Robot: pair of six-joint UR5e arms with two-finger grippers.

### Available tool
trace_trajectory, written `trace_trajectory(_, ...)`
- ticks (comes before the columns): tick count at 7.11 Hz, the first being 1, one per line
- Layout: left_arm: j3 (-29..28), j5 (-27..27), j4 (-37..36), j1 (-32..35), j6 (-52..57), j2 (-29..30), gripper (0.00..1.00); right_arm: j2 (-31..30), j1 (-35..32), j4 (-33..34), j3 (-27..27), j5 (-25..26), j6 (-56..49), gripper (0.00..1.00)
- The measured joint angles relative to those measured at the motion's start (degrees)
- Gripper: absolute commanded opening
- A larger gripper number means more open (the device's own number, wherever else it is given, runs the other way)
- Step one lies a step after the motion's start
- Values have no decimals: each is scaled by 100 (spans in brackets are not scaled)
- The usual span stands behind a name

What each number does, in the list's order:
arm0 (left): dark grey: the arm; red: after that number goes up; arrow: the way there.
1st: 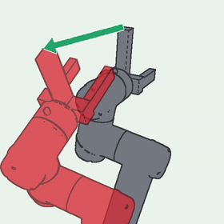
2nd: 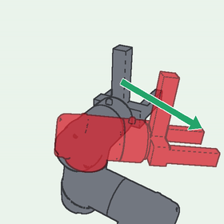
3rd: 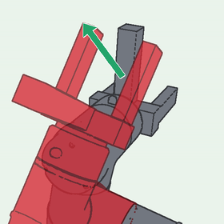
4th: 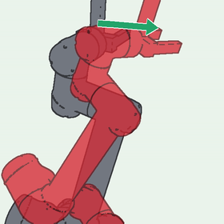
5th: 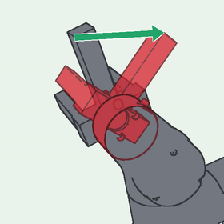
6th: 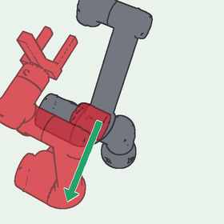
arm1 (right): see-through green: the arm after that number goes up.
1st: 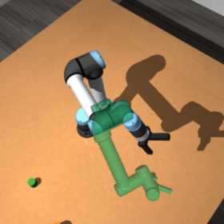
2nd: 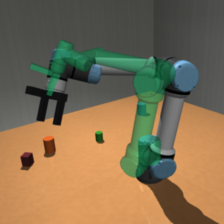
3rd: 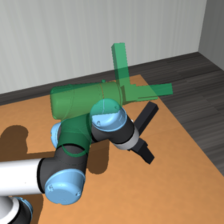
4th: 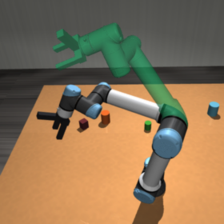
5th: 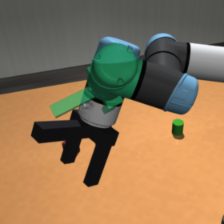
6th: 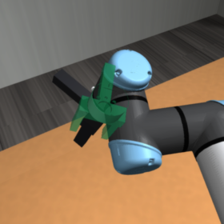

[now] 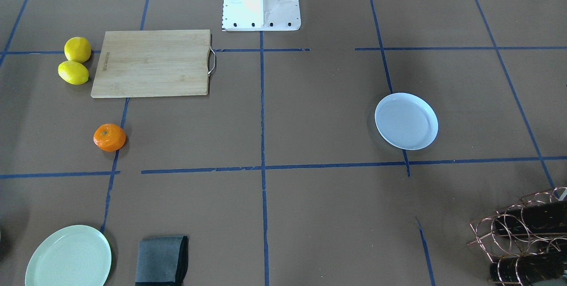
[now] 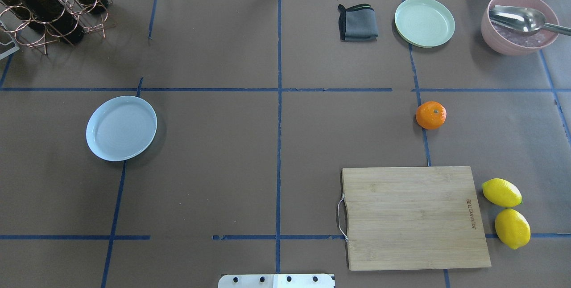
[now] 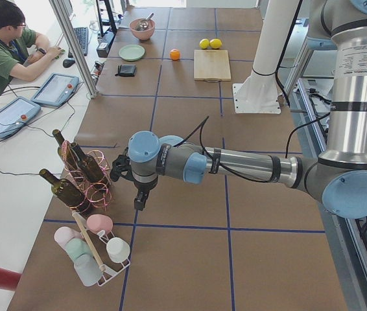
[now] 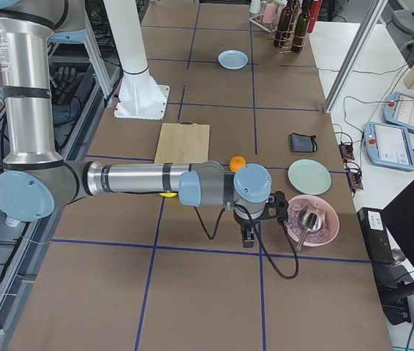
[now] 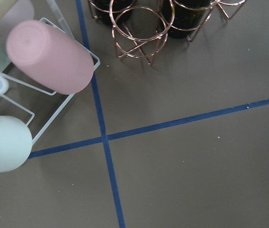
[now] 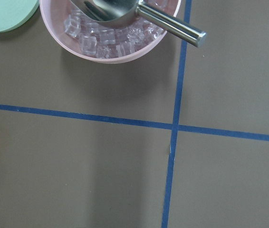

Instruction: Pick orange to plate

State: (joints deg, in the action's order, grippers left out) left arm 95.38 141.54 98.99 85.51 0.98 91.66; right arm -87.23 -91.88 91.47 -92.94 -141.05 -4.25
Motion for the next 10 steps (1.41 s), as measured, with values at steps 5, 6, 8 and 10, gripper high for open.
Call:
trace_trajectory(5,-25,-1123,2689,-1683,-3652,-164,100,47,362,-26,-5,-36,70,100)
trace_trajectory(6,-17,-1473,3104,-2136,-4347,-233,100,55,385,-30,-9,-32,135,100)
trace_trajectory(8,-34,-1945,3337,-2781,-5036,-250,100,70,414,-33,-25,-28,188,100)
trace_trajectory(10,-63,-2193,3381,-3310,-5491,-225,100,80,430,-33,-36,-28,196,100)
